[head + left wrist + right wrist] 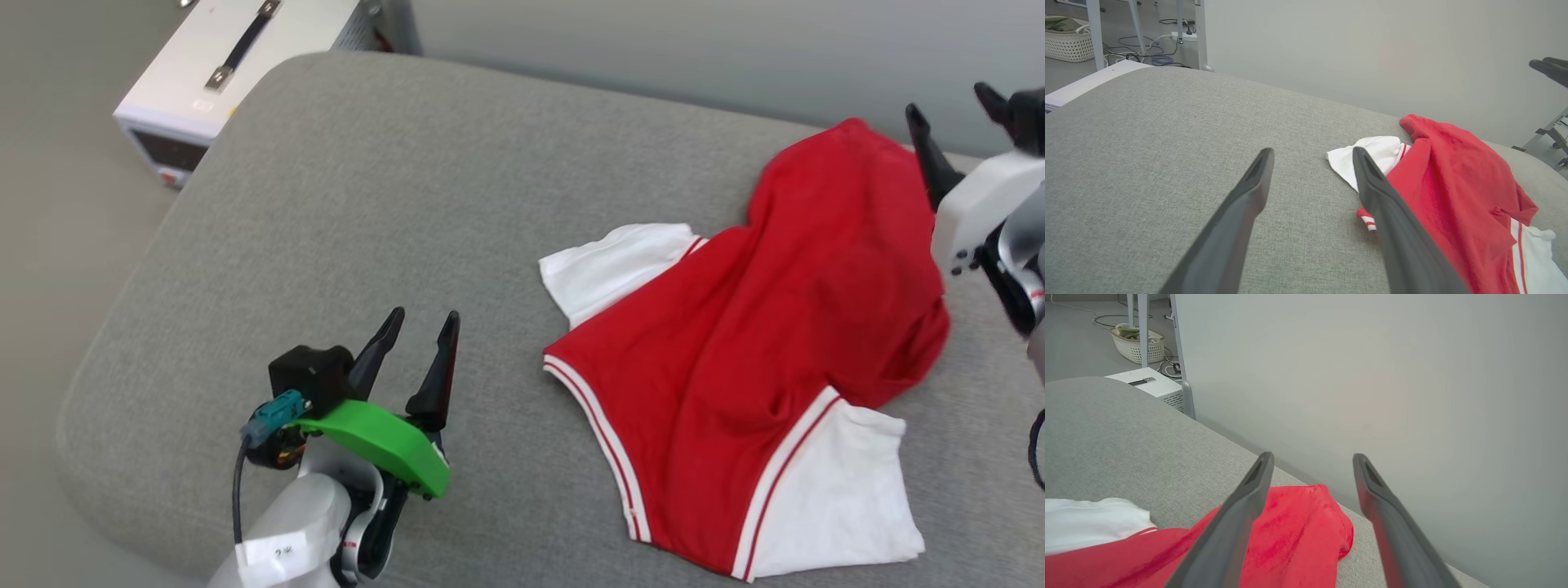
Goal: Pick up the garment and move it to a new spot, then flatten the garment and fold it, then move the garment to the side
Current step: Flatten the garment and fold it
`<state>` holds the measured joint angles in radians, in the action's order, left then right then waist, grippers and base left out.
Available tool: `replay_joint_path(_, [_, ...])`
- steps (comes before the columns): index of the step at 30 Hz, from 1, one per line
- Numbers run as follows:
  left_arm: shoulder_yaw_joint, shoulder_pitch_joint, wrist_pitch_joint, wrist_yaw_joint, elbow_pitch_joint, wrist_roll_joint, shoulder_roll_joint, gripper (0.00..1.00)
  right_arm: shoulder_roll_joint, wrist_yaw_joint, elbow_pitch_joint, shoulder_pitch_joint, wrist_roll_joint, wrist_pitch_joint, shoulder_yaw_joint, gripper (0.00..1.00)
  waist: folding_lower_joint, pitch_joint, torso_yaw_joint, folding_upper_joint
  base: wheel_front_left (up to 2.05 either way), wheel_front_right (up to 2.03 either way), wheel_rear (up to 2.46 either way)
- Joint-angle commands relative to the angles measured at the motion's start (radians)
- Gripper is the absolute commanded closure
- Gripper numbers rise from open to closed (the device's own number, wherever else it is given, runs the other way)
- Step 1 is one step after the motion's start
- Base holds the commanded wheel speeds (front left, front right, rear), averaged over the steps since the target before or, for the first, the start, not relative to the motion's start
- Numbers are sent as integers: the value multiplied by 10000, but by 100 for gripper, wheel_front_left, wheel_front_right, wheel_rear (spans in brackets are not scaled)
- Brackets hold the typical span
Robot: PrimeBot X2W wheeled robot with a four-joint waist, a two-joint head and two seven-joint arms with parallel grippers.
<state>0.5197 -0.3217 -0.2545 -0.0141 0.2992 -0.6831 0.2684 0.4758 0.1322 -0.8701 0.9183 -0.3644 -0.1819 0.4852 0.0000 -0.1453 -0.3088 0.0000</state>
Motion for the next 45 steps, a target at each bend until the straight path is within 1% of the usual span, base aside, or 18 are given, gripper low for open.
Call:
replay_joint_path(1, [-69,217,-21,-86,-64,-119,104,0,-16,-15,309,-461,-209,-174,-163,0,0,908,908,0,0,0,0])
replay_joint_path(6, [-188,586,-28,-180,-232,-173,302,0,-77,-15,1560,-1991,-516,-477,-1050,0,0,1334,1364,0,0,0,0])
replay_joint_path(10, [-259,939,-44,-255,-394,-91,394,0,-279,-15,2900,-3563,-206,-592,-2011,0,0,1543,1662,0,0,0,0])
replay_joint_path(12, [-347,1151,-53,-289,-491,-59,414,0,-483,-15,3679,-4438,81,-610,-2546,0,0,1619,1777,0,0,0,0])
replay_joint_path(17, [-740,1653,-67,-309,-848,129,392,0,-1454,-15,5807,-6711,760,-578,-3902,0,0,1694,2010,0,0,0,0])
replay_joint_path(20, [-953,1912,-69,-183,-1065,392,313,0,-2027,-15,6780,-7820,1115,-585,-4603,0,0,1737,2045,0,0,0,0])
replay_joint_path(24, [-1306,2434,-70,-24,-1210,700,77,0,-2976,-15,7968,-9126,1571,-530,-5449,0,0,1802,2137,0,0,0,0])
replay_joint_path(28, [-1562,2891,-71,120,-1155,916,-160,0,-3695,-15,8710,-10060,1875,-352,-5830,0,0,1832,2245,0,0,0,0])
replay_joint_path(30, [-1683,3057,-71,214,-1099,1012,-255,0,-3877,-15,8920,-10371,1967,-272,-5859,0,0,1836,2314,0,0,0,0])
replay_joint_path(35, [-1966,3138,-71,432,-943,1213,-381,0,-4026,-15,9173,-10642,2096,-108,-5776,0,0,1778,2513,0,0,0,0])
replay_joint_path(39, [-1989,2917,-19,589,-777,1273,-283,0,-4039,-15,9338,-10663,2132,79,-5675,0,0,1681,2724,0,0,0,0])
replay_joint_path(41, [-1971,2716,199,666,-772,1216,-190,0,-4031,-15,9425,-10673,2164,185,-5618,0,0,1590,2855,0,0,0,0])
replay_joint_path(45, [-1866,1995,1120,837,-921,1125,172,0,-4046,-15,9652,-10671,2224,428,-5535,0,0,1307,3164,0,0,0,0])
